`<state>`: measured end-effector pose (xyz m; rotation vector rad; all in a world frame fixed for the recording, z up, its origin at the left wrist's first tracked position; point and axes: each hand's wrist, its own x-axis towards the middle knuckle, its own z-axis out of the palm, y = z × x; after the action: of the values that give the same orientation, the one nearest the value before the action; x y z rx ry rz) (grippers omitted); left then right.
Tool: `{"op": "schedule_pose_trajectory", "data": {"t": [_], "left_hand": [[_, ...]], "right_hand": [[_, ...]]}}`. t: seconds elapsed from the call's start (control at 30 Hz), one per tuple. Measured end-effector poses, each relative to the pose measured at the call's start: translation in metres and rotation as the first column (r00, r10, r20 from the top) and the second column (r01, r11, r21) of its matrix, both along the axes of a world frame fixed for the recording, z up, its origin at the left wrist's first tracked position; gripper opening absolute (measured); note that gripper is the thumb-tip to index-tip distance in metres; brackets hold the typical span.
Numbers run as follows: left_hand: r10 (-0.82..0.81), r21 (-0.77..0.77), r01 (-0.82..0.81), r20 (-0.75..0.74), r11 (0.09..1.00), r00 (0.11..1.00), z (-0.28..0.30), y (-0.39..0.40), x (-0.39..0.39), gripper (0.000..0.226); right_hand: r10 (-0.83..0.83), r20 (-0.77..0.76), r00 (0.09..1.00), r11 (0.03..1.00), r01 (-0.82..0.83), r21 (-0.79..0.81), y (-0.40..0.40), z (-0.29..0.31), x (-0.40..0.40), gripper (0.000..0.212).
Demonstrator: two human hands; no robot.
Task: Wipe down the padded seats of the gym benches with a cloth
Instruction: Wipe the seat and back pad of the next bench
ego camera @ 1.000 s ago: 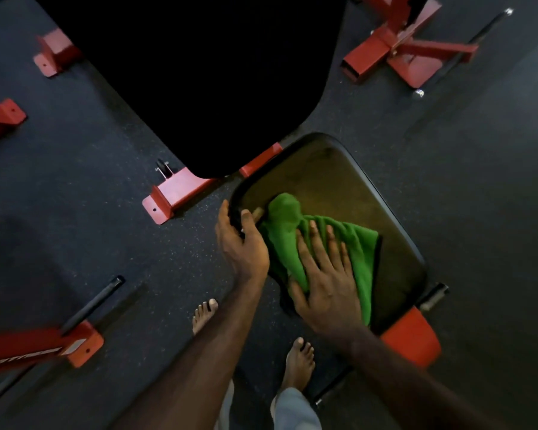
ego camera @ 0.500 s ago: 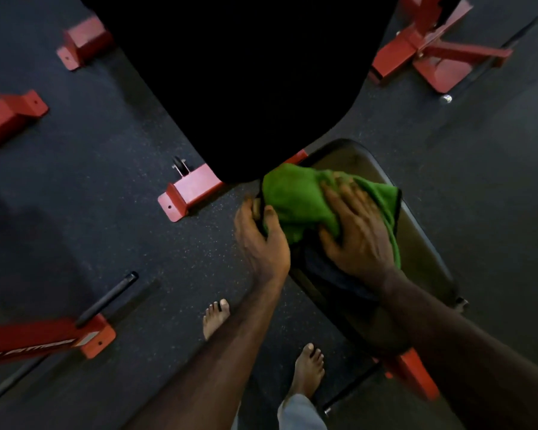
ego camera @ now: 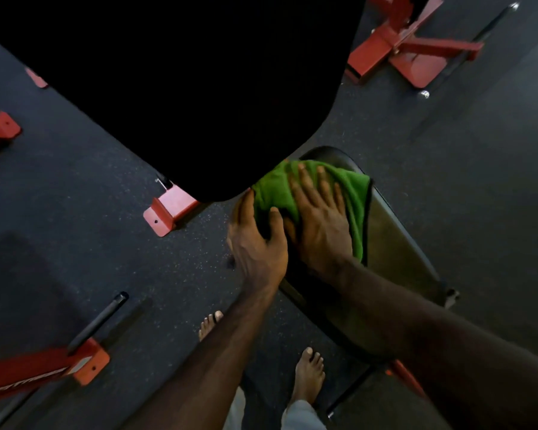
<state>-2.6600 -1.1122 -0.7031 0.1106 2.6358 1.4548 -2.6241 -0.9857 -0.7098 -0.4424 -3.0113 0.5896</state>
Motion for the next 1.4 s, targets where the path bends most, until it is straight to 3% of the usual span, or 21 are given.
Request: {"op": "schedule_pose_trajectory", "data": {"t": [0.07, 0.13, 0.17, 0.23, 0.33, 0.47, 0.53, 0.63, 0.7, 0.77, 0.87, 0.93, 0.97, 1.03, 1.1, 1.13, 1.17, 1.23, 1.3, 1.37, 1.4], "left_hand": [[0.018, -0.013, -0.018, -0.021, 1.000, 1.000, 0.002, 0.005, -0.004, 0.060], [-0.004, -0.041, 0.002, -0.047, 0.999, 0.999, 0.003, 0.003, -0.001, 0.057], [-0.037, -0.043, 0.035, -0.059, 0.998, 0.998, 0.003, 0.001, 0.002, 0.056], [-0.082, -0.041, 0.080, -0.058, 0.996, 0.995, 0.002, -0.001, 0.006, 0.056], [-0.059, -0.010, 0.059, -0.040, 0.998, 0.997, -0.003, -0.001, 0.010, 0.054], [-0.049, 0.030, 0.051, -0.058, 0.998, 0.997, -0.002, 0.001, 0.007, 0.051], [-0.077, 0.020, 0.078, -0.047, 0.997, 0.996, -0.003, -0.006, 0.003, 0.051], [-0.077, 0.017, 0.077, -0.003, 0.997, 0.997, -0.004, -0.012, -0.002, 0.049], [-0.065, 0.031, 0.064, 0.012, 0.997, 0.998, -0.005, -0.014, -0.003, 0.048], [-0.056, 0.028, 0.056, 0.015, 0.998, 0.998, -0.005, -0.014, -0.004, 0.046], [-0.057, 0.034, 0.057, 0.014, 0.998, 0.998, -0.004, -0.013, -0.007, 0.043], [-0.078, 0.031, 0.077, 0.017, 0.997, 0.997, -0.007, -0.016, -0.008, 0.044], [-0.084, 0.033, 0.083, 0.023, 0.996, 0.996, -0.008, -0.018, -0.008, 0.044], [-0.077, 0.056, 0.075, 0.042, 0.996, 0.996, -0.010, -0.021, -0.009, 0.045], [-0.052, 0.096, 0.044, 0.083, 0.994, 0.995, -0.011, -0.023, -0.008, 0.045], [-0.042, 0.121, 0.029, 0.102, 0.992, 0.994, -0.013, -0.024, -0.007, 0.044], [-0.031, 0.141, 0.014, 0.118, 0.990, 0.992, -0.012, -0.024, -0.005, 0.043], [0.005, 0.157, -0.026, 0.135, 0.987, 0.991, -0.012, -0.023, -0.005, 0.040], [0.047, 0.177, -0.075, 0.160, 0.981, 0.986, -0.012, -0.021, -0.006, 0.038], [0.075, 0.211, -0.110, 0.166, 0.971, 0.983, -0.012, -0.022, -0.008, 0.041], [0.086, 0.229, -0.125, 0.174, 0.965, 0.981, -0.012, -0.021, -0.008, 0.042]], "right_hand": [[0.304, -0.018, 0.952, 0.950, -0.302, 0.073, 0.029, 0.003, -0.007, 0.074], [0.433, 0.024, 0.901, 0.892, -0.432, 0.131, 0.066, 0.006, -0.014, 0.075], [0.357, 0.043, 0.933, 0.924, -0.360, 0.133, 0.080, 0.005, -0.018, 0.074], [0.027, 0.040, 0.999, 0.994, -0.031, 0.104, 0.074, 0.004, -0.024, 0.073], [-0.279, 0.067, 0.958, 0.960, 0.276, 0.048, 0.024, 0.008, -0.033, 0.076], [0.148, 0.056, 0.987, 0.983, -0.153, 0.097, 0.056, 0.006, -0.025, 0.078], [0.183, 0.071, 0.981, 0.970, -0.192, 0.148, 0.076, 0.004, -0.028, 0.075], [-0.170, 0.059, 0.984, 0.985, 0.167, 0.047, 0.073, 0.009, -0.038, 0.067], [-0.415, 0.092, 0.905, 0.908, 0.418, -0.014, 0.055, 0.016, -0.048, 0.061], [-0.476, 0.106, 0.873, 0.877, 0.480, -0.016, 0.040, 0.015, -0.043, 0.063], [-0.086, 0.025, 0.996, 0.996, 0.085, 0.020, 0.042, 0.004, -0.009, 0.068], [0.160, 0.004, 0.987, 0.984, -0.160, 0.073, 0.071, 0.000, 0.001, 0.066], [0.136, 0.020, 0.990, 0.988, -0.137, 0.076, 0.082, -0.001, 0.000, 0.066], [-0.197, 0.067, 0.978, 0.979, 0.199, -0.032, 0.087, 0.001, -0.008, 0.063], [-0.572, 0.131, 0.809, 0.803, 0.586, -0.107, 0.075, 0.007, -0.023, 0.056], [-0.632, 0.161, 0.758, 0.758, 0.648, -0.075, 0.066, 0.010, -0.027, 0.055], [-0.628, 0.157, 0.763, 0.770, 0.638, -0.024, 0.057, 0.011, -0.025, 0.057], [-0.480, 0.089, 0.873, 0.877, 0.477, 0.049, 0.045, 0.007, -0.007, 0.063], [-0.151, 0.038, 0.988, 0.986, 0.148, 0.079, 0.041, 0.001, 0.019, 0.065], [0.201, 0.032, 0.979, 0.975, -0.203, 0.086, 0.043, 0.002, 0.033, 0.070], [0.274, 0.048, 0.960, 0.956, -0.278, 0.091, 0.049, 0.002, 0.033, 0.073]]}}
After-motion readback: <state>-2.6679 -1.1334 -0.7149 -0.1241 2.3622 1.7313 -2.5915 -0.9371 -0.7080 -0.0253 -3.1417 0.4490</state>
